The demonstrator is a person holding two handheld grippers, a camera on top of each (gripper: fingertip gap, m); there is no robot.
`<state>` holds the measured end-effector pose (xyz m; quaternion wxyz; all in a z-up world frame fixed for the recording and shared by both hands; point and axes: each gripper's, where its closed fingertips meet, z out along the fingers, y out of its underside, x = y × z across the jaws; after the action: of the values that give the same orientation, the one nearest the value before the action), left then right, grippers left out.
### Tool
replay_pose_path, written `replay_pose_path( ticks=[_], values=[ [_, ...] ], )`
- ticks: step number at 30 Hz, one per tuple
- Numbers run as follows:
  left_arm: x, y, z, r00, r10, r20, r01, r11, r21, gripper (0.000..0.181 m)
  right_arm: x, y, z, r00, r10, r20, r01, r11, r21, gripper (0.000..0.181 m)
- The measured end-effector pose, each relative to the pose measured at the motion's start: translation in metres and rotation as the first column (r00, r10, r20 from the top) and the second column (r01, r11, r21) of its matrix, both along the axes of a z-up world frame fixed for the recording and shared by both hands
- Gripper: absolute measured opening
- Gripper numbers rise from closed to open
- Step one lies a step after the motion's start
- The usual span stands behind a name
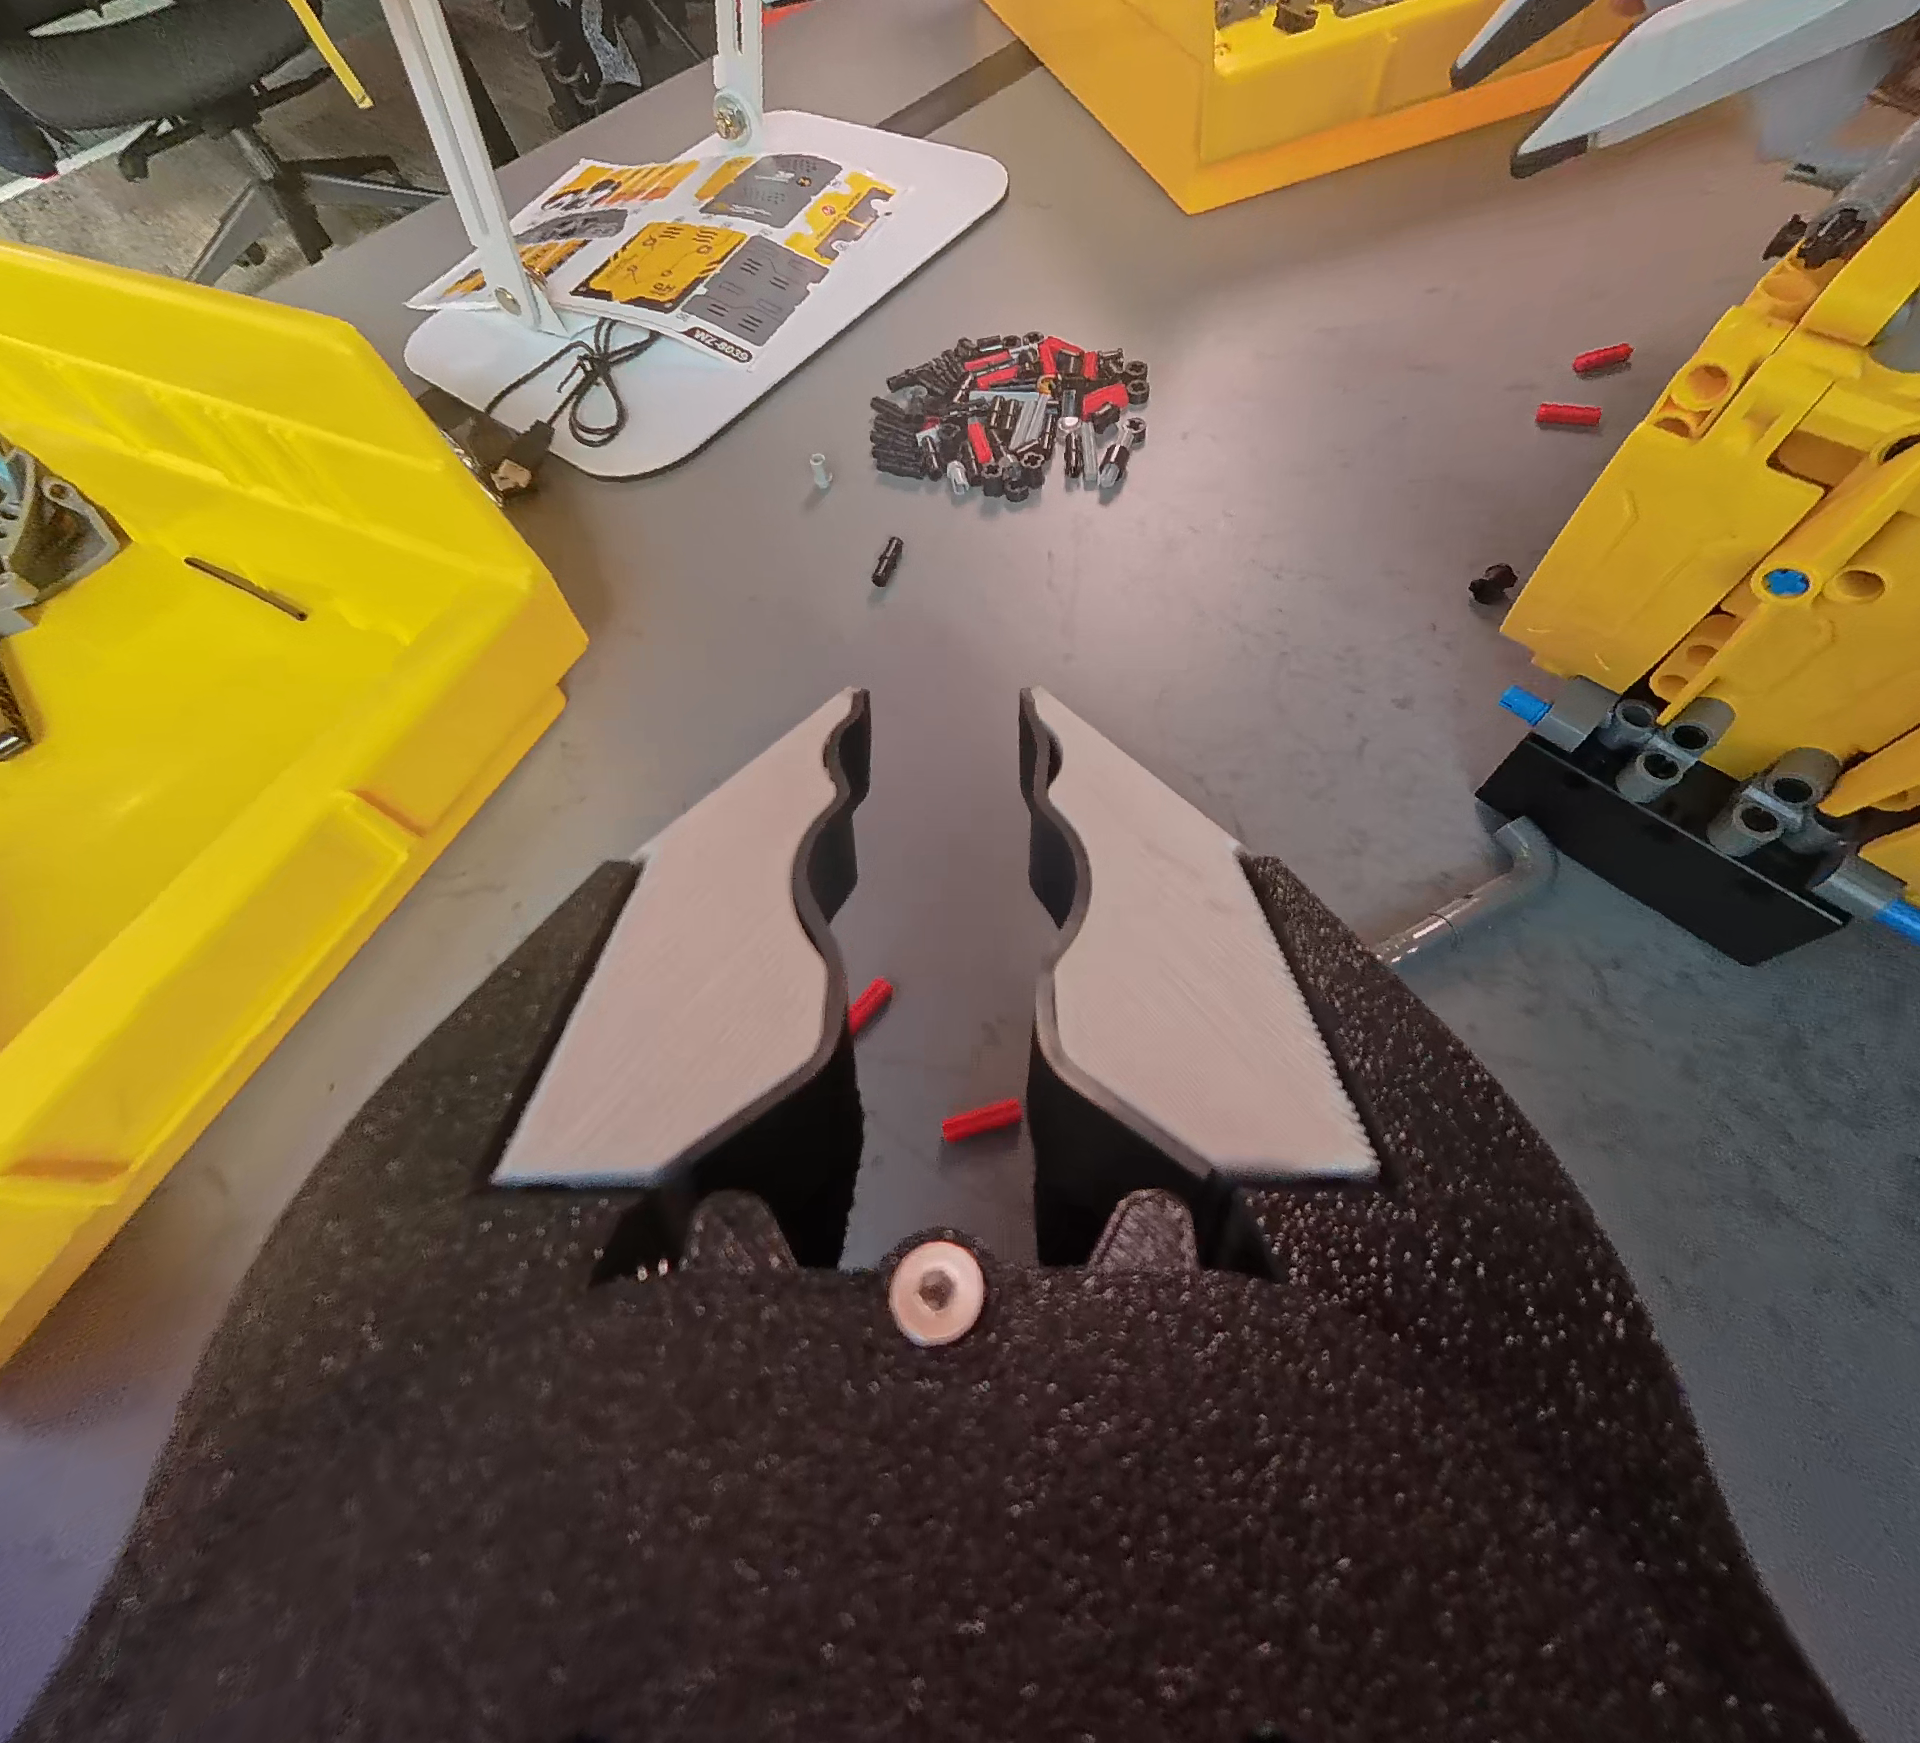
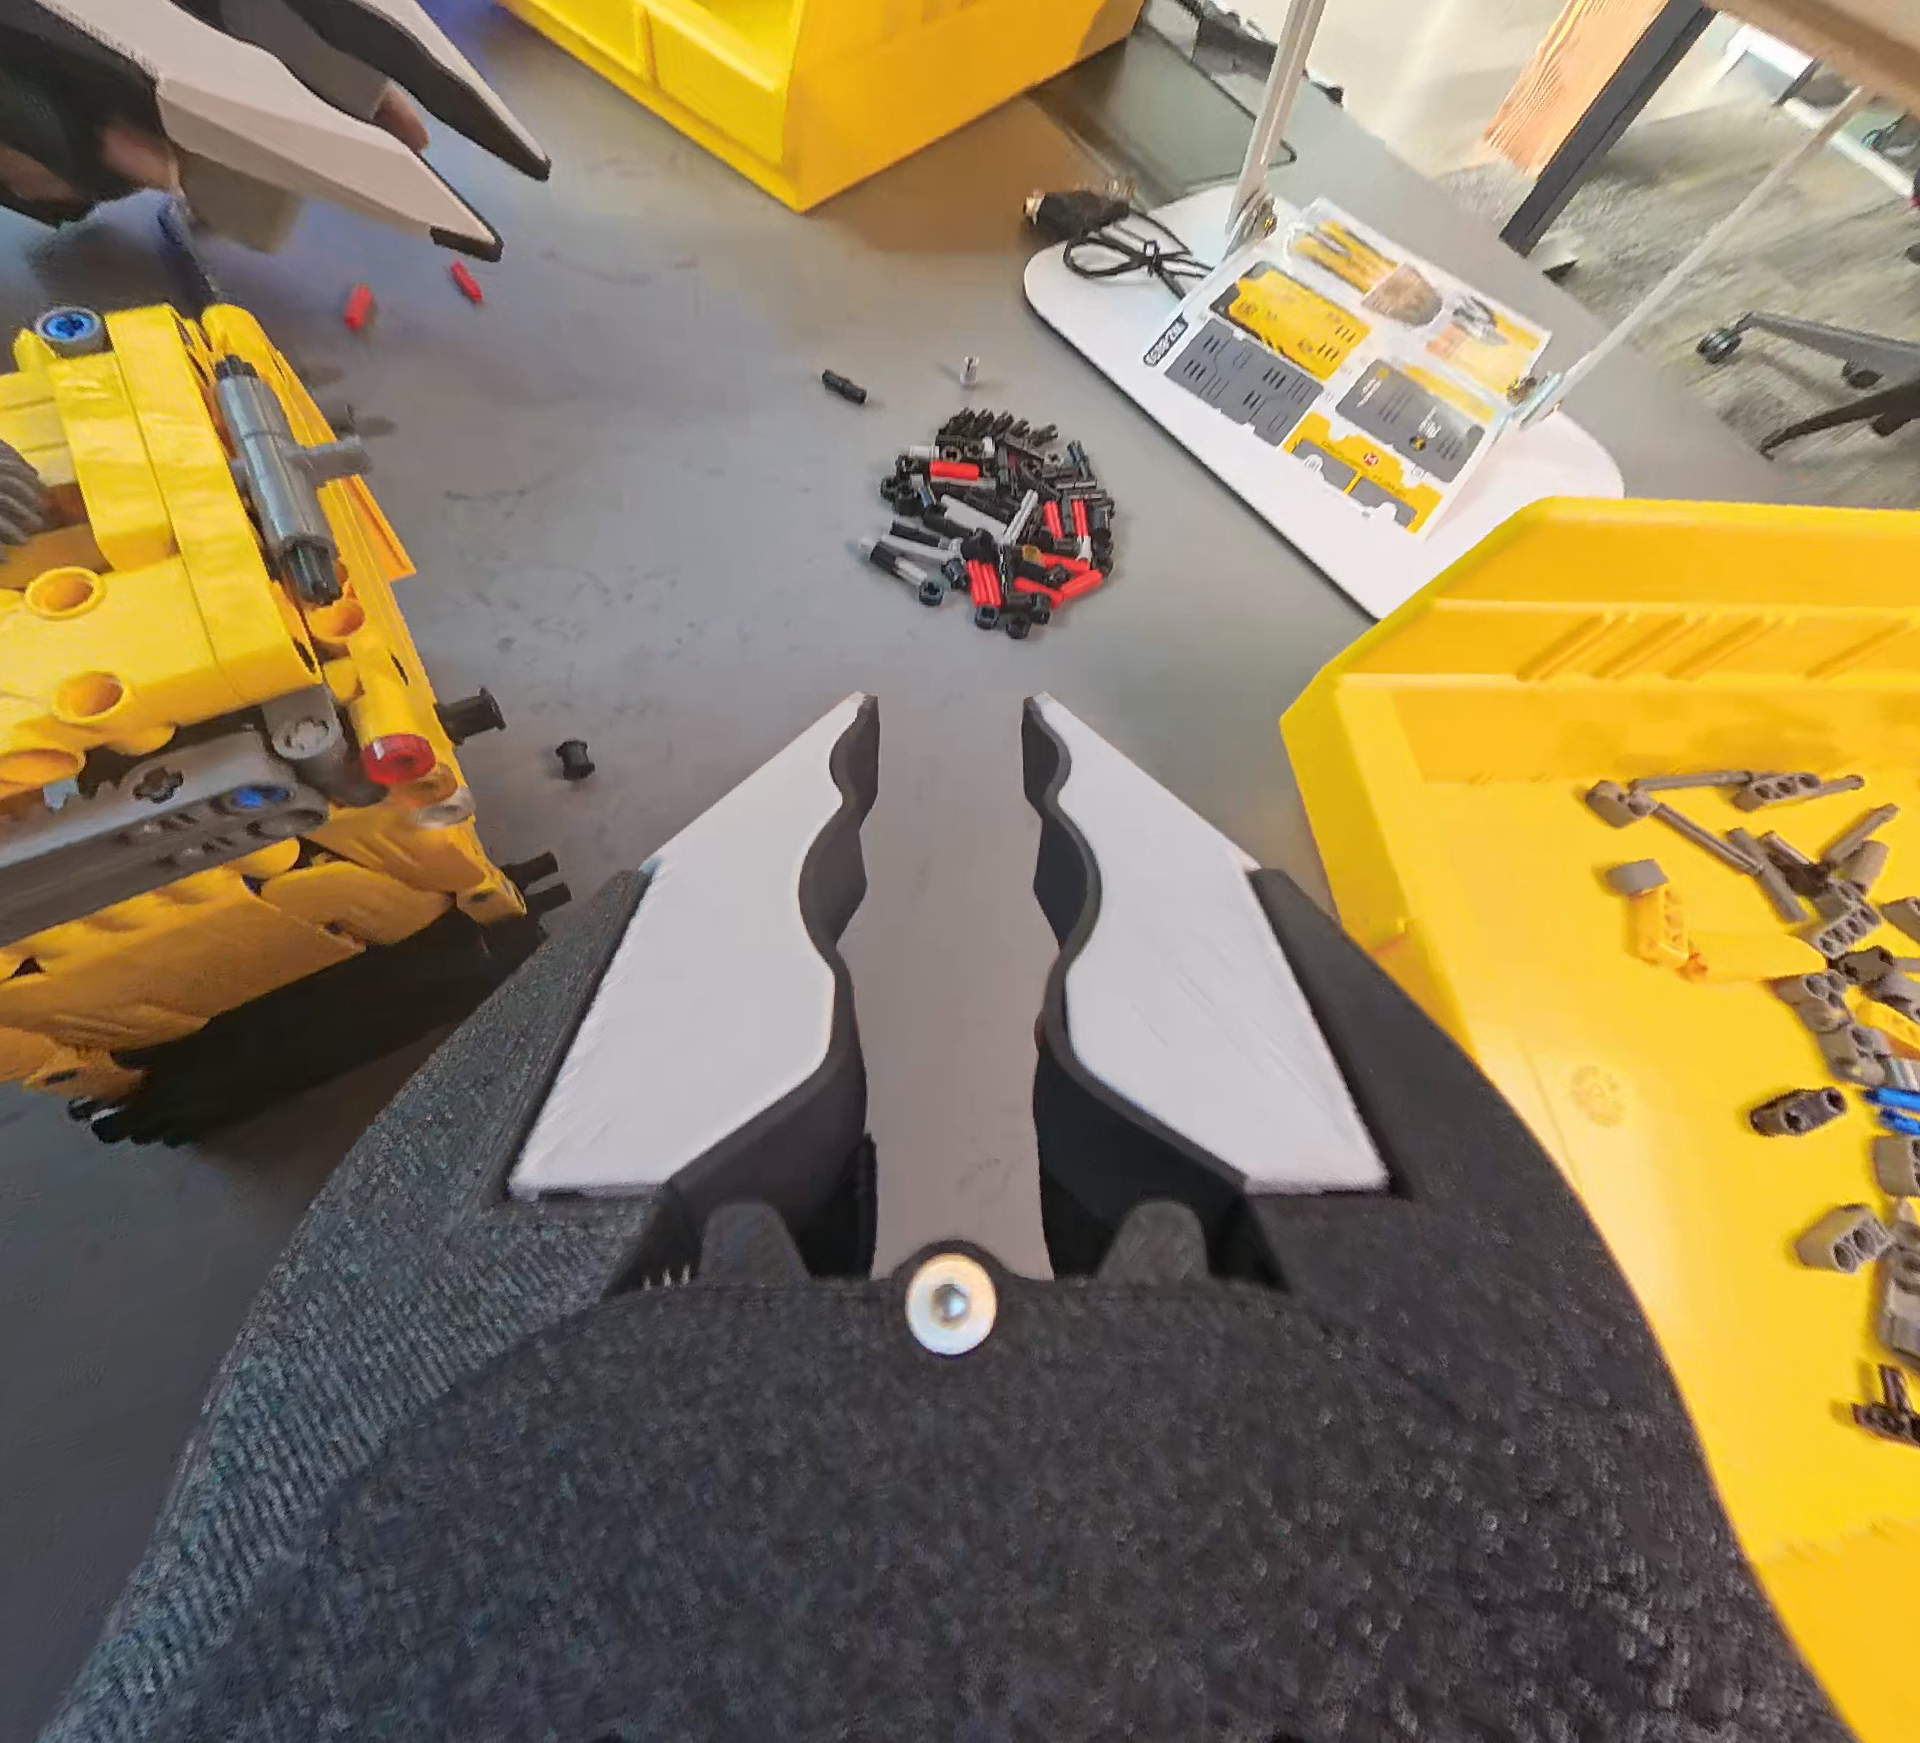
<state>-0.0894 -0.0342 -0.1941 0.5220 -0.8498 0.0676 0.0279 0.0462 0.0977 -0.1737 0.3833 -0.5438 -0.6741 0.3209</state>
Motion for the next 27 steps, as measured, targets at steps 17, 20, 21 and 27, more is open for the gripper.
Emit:
replay_pose_path(
  ticks=[17,20,21,27],
  values=[
    [-0.019,0.000,0.028,0.995,0.097,-0.039,-0.089,0.981,0.175,0.037,-0.013,0.007,0.028,0.938,-0.136,-0.319,0.117,0.990,-0.078,0.035],
    [-0.021,-0.001,0.035,0.993,0.111,-0.039,-0.100,0.972,0.212,0.038,-0.011,0.012,0.029,0.928,-0.164,-0.335,0.144,0.986,-0.083,0.041],
    [-0.021,-0.001,0.036,0.993,0.114,-0.038,-0.103,0.970,0.220,0.038,-0.010,0.013,0.030,0.925,-0.170,-0.340,0.150,0.985,-0.085,0.042],
    [-0.023,-0.001,0.038,0.992,0.122,-0.038,-0.109,0.966,0.235,0.039,-0.008,0.017,0.033,0.908,-0.198,-0.370,0.182,0.980,-0.077,0.046]
  ],
)
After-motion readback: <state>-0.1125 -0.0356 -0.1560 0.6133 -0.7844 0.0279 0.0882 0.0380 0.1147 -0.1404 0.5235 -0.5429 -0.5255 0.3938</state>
